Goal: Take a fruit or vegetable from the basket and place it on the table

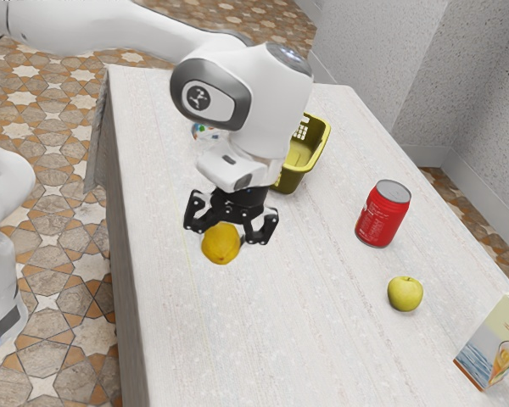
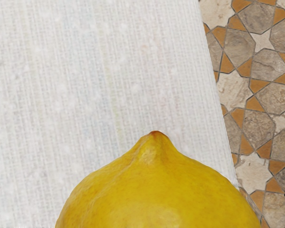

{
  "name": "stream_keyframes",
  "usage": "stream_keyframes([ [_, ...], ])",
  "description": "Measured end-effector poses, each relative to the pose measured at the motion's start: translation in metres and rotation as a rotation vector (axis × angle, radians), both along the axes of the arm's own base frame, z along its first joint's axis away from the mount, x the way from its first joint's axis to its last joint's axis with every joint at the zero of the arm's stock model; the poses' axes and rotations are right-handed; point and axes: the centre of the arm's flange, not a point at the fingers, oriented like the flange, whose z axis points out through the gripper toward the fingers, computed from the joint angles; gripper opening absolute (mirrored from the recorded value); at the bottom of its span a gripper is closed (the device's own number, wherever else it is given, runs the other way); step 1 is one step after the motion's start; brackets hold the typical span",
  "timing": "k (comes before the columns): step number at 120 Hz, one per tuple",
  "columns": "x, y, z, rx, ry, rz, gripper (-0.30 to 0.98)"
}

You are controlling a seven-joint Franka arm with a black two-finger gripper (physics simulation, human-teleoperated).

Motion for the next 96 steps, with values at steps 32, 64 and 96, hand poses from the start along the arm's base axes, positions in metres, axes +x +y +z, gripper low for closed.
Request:
stream_keyframes([
  [32,0.059,0.038,-0.030,0.049,-0.085,0.119,0.31],
  [64,0.093,0.069,-0.046,0.053,-0.142,0.199,0.32],
  [96,0.105,0.070,-0.057,0.055,-0.162,0.211,0.57],
])
